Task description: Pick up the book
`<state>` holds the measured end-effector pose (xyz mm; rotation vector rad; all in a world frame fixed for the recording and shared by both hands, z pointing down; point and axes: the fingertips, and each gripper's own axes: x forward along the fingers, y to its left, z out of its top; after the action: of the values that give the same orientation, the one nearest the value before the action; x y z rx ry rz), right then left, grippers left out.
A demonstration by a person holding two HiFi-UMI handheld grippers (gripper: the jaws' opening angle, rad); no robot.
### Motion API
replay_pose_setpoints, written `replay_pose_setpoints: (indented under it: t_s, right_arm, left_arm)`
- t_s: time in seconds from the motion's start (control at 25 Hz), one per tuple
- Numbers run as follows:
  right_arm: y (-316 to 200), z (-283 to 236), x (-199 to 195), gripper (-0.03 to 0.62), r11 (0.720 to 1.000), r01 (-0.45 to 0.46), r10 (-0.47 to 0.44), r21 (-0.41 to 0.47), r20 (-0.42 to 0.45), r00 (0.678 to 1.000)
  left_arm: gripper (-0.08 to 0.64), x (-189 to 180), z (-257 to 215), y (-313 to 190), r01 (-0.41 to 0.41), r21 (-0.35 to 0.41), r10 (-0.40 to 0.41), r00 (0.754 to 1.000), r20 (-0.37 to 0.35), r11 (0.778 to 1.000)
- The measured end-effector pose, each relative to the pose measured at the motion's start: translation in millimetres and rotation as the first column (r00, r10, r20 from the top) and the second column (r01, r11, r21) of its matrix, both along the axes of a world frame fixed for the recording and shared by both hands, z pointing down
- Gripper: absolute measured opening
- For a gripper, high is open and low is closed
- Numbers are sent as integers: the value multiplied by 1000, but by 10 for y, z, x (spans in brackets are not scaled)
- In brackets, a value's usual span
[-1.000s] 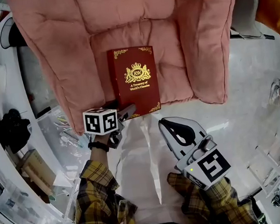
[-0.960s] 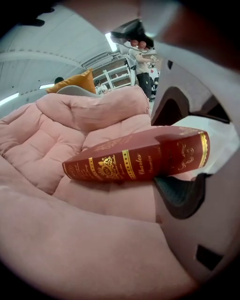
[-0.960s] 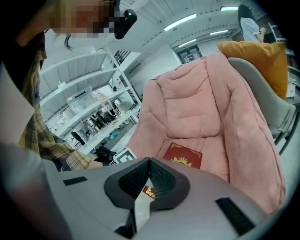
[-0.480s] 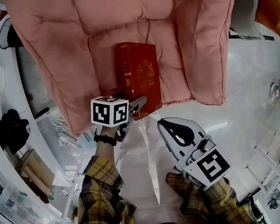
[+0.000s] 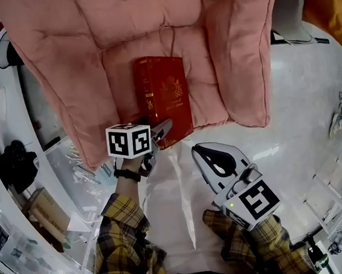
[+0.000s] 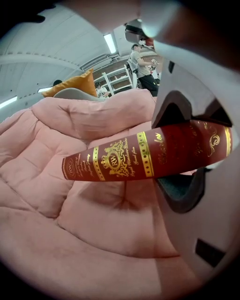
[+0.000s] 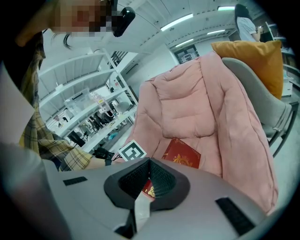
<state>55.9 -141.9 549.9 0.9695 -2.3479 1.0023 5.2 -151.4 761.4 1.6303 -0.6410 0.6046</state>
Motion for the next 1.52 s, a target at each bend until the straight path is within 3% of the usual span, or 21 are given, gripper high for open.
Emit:
replay_pose_setpoints:
  t_s: [0.72, 0.96, 1.28, 1.52]
  right_arm:
    - [-25, -517, -71, 15, 998, 21, -20, 52, -23, 1000]
    - [-127, -889, 18, 15, 995, 19, -15, 98, -40, 999]
    - [-126, -1529, 68, 15, 983, 4, 6, 183, -56, 998]
    - [-170, -1935, 95, 15, 970, -7, 23, 245, -61, 998]
  left_arm:
    - [245, -59, -844, -212, 202, 22, -198, 973, -115, 979]
    - [245, -123, -1446, -367, 294, 56, -278, 941, -191, 954]
    - [245, -320, -2448, -499, 341, 169, -296, 923, -244, 925]
    - [245, -345, -3145, -586, 410, 230, -330, 889, -318, 883]
